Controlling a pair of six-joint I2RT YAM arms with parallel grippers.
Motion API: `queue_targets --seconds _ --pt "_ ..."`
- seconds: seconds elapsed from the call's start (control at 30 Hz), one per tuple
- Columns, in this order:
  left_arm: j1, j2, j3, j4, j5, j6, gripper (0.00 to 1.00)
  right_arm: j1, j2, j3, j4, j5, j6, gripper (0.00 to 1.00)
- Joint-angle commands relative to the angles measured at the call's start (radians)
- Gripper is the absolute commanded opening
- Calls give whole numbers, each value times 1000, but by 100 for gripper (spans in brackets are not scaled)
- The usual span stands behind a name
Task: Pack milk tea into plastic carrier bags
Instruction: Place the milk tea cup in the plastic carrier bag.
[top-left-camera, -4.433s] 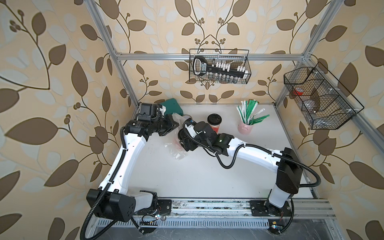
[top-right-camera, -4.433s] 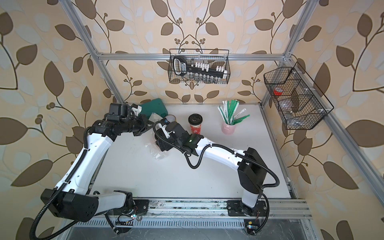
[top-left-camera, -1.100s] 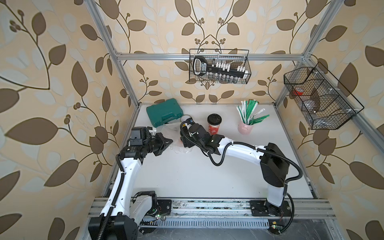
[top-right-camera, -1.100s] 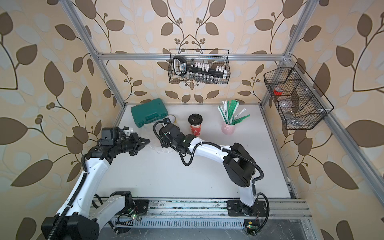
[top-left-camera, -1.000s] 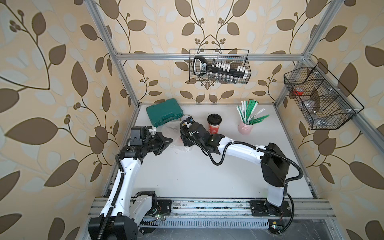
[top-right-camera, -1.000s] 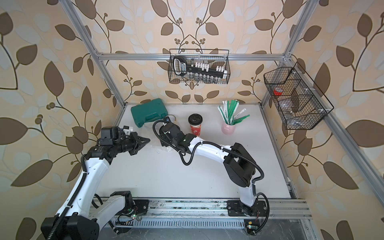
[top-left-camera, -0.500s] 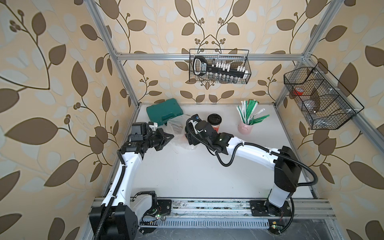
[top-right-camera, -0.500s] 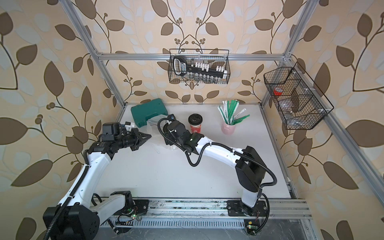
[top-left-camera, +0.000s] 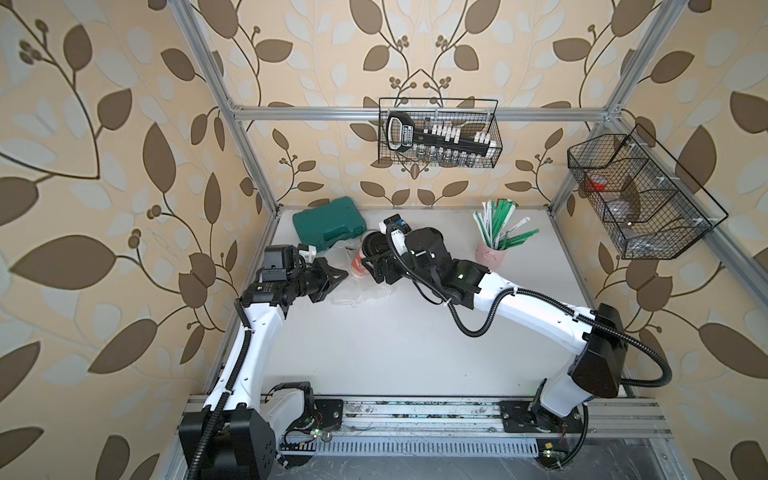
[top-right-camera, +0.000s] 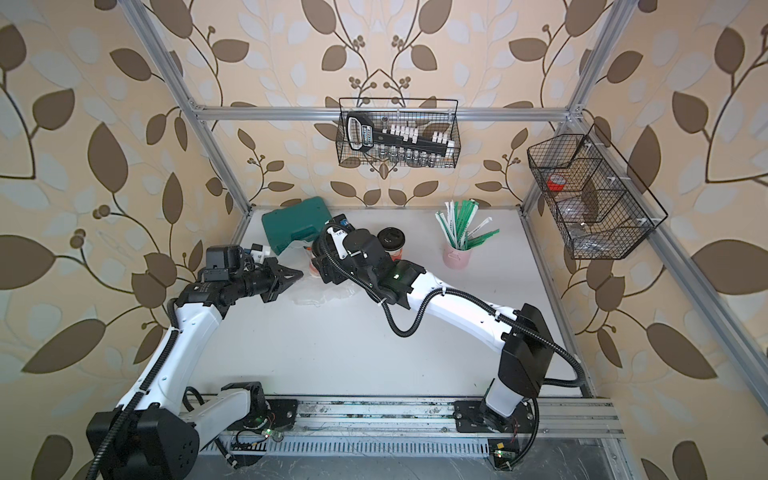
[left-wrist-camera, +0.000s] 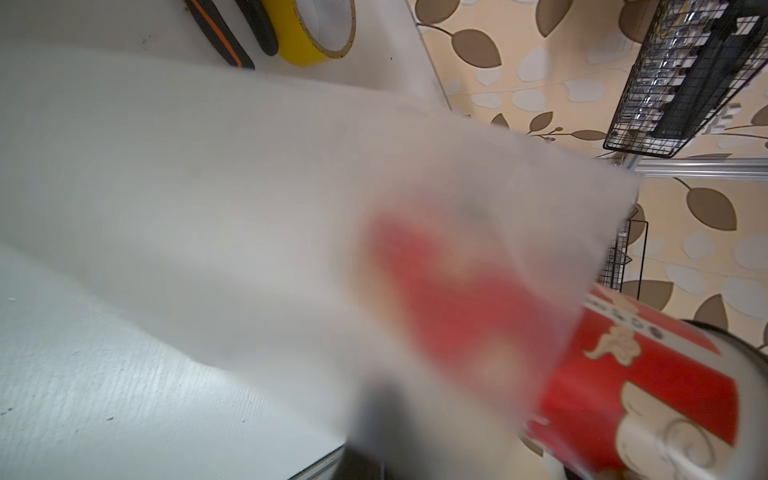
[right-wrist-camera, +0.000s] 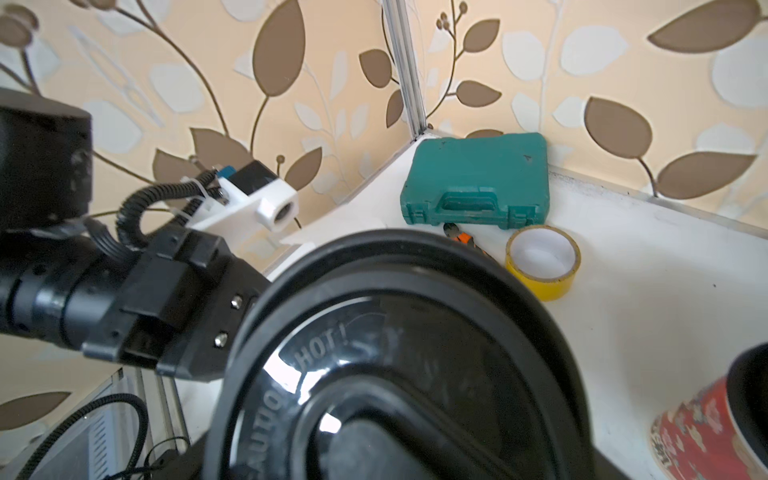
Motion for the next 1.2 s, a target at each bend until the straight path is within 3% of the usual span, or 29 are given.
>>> queue_targets --seconds 0.0,0.63,0.83,1.17 --pt "9 0 45 17 27 30 0 -7 41 66 3 -43 -10 72" --pt "5 49 143 21 59 55 0 -46 188 208 -25 -181 58 72" --pt "-3 87 181 23 69 75 0 -92 193 219 -97 -149 60 72" --pt "-178 302 347 81 48 106 0 -132 19 64 -91 -48 67 72"
